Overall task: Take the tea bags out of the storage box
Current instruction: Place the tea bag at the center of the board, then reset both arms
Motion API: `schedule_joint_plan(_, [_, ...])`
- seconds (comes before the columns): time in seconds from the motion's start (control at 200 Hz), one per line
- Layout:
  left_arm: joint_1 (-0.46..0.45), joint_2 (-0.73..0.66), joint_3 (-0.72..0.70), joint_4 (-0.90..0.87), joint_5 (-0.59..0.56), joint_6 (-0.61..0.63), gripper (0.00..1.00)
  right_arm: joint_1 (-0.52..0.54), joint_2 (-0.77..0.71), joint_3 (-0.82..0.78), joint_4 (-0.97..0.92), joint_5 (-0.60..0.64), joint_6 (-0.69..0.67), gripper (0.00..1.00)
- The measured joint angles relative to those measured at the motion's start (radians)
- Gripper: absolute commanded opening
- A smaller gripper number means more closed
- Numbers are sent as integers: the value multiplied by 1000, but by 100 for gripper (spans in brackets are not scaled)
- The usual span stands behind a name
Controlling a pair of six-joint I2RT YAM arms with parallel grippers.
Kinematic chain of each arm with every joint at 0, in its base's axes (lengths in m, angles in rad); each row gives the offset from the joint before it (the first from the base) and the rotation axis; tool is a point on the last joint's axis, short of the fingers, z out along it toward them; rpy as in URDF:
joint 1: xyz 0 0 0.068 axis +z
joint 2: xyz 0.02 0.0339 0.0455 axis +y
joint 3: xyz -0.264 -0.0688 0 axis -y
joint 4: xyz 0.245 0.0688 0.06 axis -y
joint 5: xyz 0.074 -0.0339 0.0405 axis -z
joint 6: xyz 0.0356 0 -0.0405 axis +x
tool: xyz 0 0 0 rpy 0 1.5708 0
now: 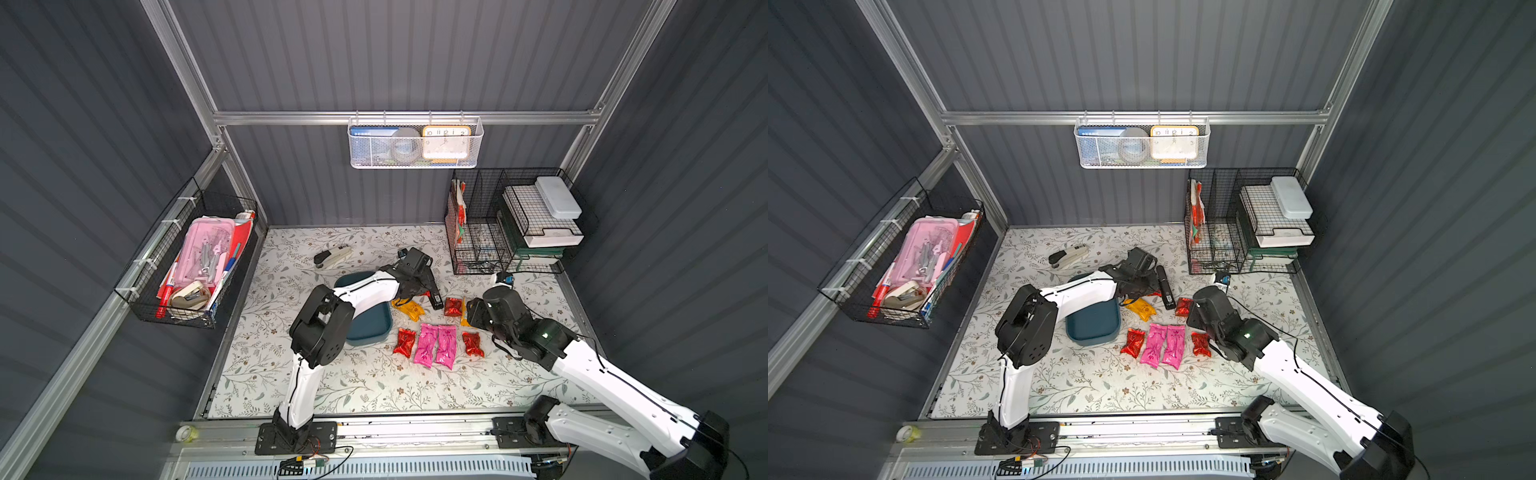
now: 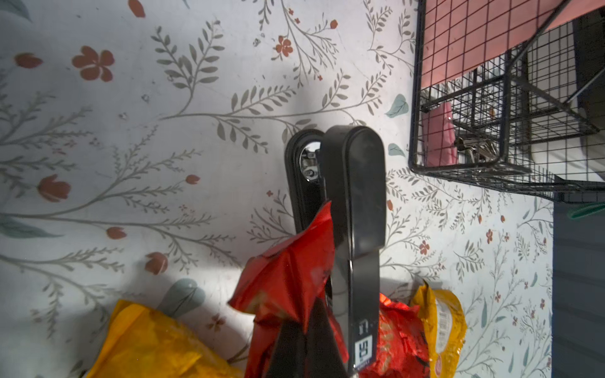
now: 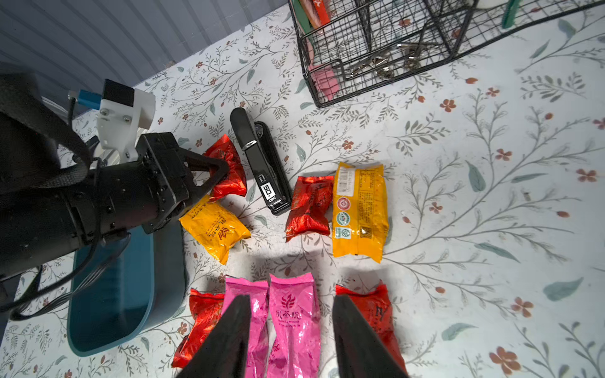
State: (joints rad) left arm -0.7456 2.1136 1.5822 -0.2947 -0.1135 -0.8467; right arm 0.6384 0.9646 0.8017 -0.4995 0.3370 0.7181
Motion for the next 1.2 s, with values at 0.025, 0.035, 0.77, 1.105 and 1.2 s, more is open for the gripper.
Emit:
schedule_joint_plan(0.025, [0,6,4,-3,-7,0,5,0,-5,-4,-2,2,1,46])
schedule_joint_plan(0.035, [0,7,5,-4,-7,0,5,0,-6,-5,-2,2,1,46])
schedule_joint_plan(0.77, [0,-190,-14,-48,-175,4,58,-22,-13,-14,-11,8,4,47])
schedule_joint_plan(1.105, [167,-690,-378,77,-382,151,67,-244,-87,-93,18,10,-39,52])
schedule_joint_plan(1.2, [315,-761,-459,94,-436,230,79,-336,-108,-132,68,29,-86,60])
